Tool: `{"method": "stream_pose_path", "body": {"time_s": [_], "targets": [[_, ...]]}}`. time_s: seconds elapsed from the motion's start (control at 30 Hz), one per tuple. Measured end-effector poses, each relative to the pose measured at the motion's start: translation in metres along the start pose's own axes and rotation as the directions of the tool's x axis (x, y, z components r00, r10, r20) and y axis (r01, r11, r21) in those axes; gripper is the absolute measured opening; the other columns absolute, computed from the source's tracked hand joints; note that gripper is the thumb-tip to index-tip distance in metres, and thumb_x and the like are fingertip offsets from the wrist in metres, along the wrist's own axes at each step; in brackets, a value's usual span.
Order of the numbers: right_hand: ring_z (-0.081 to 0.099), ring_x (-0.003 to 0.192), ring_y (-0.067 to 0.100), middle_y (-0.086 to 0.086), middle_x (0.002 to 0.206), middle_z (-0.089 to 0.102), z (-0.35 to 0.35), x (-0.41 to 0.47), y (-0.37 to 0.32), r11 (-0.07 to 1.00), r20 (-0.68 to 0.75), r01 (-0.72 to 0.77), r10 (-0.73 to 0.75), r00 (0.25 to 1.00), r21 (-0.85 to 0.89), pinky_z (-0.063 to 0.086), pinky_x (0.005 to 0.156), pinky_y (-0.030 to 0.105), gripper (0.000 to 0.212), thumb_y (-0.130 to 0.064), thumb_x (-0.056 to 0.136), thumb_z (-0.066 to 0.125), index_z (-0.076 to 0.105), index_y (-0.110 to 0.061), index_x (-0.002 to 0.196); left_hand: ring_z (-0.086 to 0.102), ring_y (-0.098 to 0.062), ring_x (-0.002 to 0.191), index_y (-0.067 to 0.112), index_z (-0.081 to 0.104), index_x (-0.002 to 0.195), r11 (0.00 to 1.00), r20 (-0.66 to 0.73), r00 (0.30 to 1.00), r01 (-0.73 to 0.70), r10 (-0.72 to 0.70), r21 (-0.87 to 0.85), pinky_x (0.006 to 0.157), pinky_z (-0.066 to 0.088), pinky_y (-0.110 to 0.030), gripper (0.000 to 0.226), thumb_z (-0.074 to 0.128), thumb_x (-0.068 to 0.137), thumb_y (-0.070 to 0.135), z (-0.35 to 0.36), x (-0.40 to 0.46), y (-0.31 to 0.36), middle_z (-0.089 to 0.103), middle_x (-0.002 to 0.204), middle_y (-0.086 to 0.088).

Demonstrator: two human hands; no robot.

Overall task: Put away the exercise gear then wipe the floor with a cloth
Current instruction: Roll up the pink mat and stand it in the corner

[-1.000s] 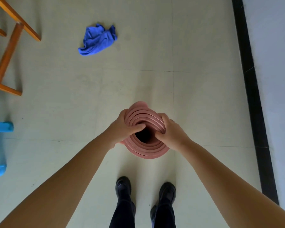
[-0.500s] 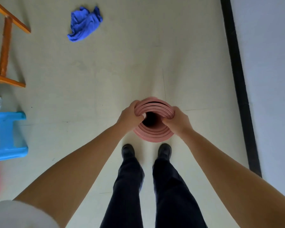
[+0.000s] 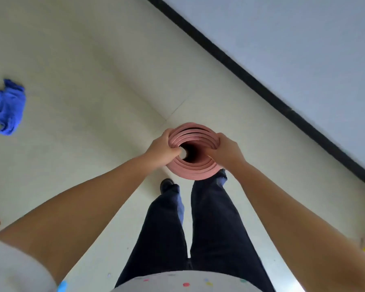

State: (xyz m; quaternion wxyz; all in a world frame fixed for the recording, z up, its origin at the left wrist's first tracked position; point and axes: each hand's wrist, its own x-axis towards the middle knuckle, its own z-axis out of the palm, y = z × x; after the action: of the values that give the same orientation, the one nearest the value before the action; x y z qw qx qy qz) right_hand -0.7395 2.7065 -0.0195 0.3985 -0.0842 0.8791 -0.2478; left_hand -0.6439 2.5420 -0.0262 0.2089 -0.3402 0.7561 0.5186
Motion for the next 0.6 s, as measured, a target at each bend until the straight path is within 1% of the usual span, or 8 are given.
{"method": "stream_pose_path", "body": {"time_s": [0.13, 0.23, 0.33, 0.4, 0.5, 0.6], "targets": [[0.055, 0.080, 0.021, 0.002, 0.091, 0.060, -0.035, -0.057, 0.060, 0.983, -0.125, -0.085, 0.106, 0.986, 0.165, 0.040, 0.069, 0.028, 0.033, -0.020, 0.082, 0.060, 0.054, -0.013, 0.115, 0.061, -0.021, 0.095, 0.027, 0.043, 0.130, 0.978, 0.147, 0.985, -0.116, 0.091, 0.172, 0.074, 0.050, -0.031, 0.050, 0.055, 0.084, 0.012, 0.048, -0.018, 0.053, 0.062, 0.101, 0.002], [0.054, 0.076, 0.019, 0.000, 0.088, 0.057, -0.054, -0.102, 0.119, 0.947, -0.199, -0.148, 0.210, 0.957, 0.285, 0.040, 0.063, 0.025, 0.034, -0.019, 0.083, 0.059, 0.053, -0.014, 0.117, 0.063, -0.024, 0.094, 0.030, 0.042, 0.130, 0.944, 0.295, 0.947, -0.204, 0.124, 0.258, 0.069, 0.057, -0.036, 0.051, 0.055, 0.083, 0.013, 0.104, -0.034, 0.093, 0.062, 0.105, 0.000], [0.054, 0.077, 0.019, 0.002, 0.092, 0.059, -0.074, -0.148, 0.188, 0.888, -0.258, -0.197, 0.323, 0.911, 0.414, 0.041, 0.062, 0.025, 0.034, -0.019, 0.083, 0.058, 0.054, -0.015, 0.117, 0.061, -0.023, 0.089, 0.030, 0.038, 0.134, 0.894, 0.412, 0.901, -0.292, 0.137, 0.340, 0.060, 0.057, -0.035, 0.055, 0.055, 0.084, 0.013, 0.178, -0.055, 0.129, 0.059, 0.107, 0.000], [0.056, 0.079, 0.020, 0.003, 0.094, 0.060, -0.089, -0.177, 0.237, 0.843, -0.281, -0.224, 0.395, 0.874, 0.489, 0.043, 0.064, 0.028, 0.035, -0.019, 0.084, 0.058, 0.053, -0.015, 0.118, 0.060, -0.022, 0.089, 0.030, 0.037, 0.135, 0.855, 0.478, 0.866, -0.355, 0.149, 0.378, 0.059, 0.056, -0.034, 0.056, 0.055, 0.084, 0.013, 0.233, -0.069, 0.153, 0.058, 0.108, 0.000], [0.057, 0.080, 0.022, 0.001, 0.089, 0.058, -0.117, -0.219, 0.313, 0.795, -0.310, -0.238, 0.465, 0.829, 0.557, 0.045, 0.065, 0.030, 0.033, -0.020, 0.083, 0.059, 0.054, -0.015, 0.115, 0.060, -0.021, 0.088, 0.030, 0.039, 0.134, 0.802, 0.552, 0.817, -0.439, 0.169, 0.404, 0.061, 0.056, -0.034, 0.055, 0.055, 0.084, 0.013, 0.321, -0.092, 0.184, 0.060, 0.108, 0.000], [0.055, 0.074, 0.021, -0.002, 0.078, 0.054, -0.145, -0.260, 0.388, 0.742, -0.324, -0.259, 0.541, 0.777, 0.619, 0.044, 0.063, 0.029, 0.027, -0.019, 0.082, 0.058, 0.055, -0.014, 0.109, 0.059, -0.020, 0.088, 0.029, 0.039, 0.135, 0.739, 0.615, 0.768, -0.518, 0.180, 0.431, 0.057, 0.053, -0.027, 0.056, 0.056, 0.084, 0.014, 0.409, -0.118, 0.212, 0.060, 0.108, 0.001]]}}
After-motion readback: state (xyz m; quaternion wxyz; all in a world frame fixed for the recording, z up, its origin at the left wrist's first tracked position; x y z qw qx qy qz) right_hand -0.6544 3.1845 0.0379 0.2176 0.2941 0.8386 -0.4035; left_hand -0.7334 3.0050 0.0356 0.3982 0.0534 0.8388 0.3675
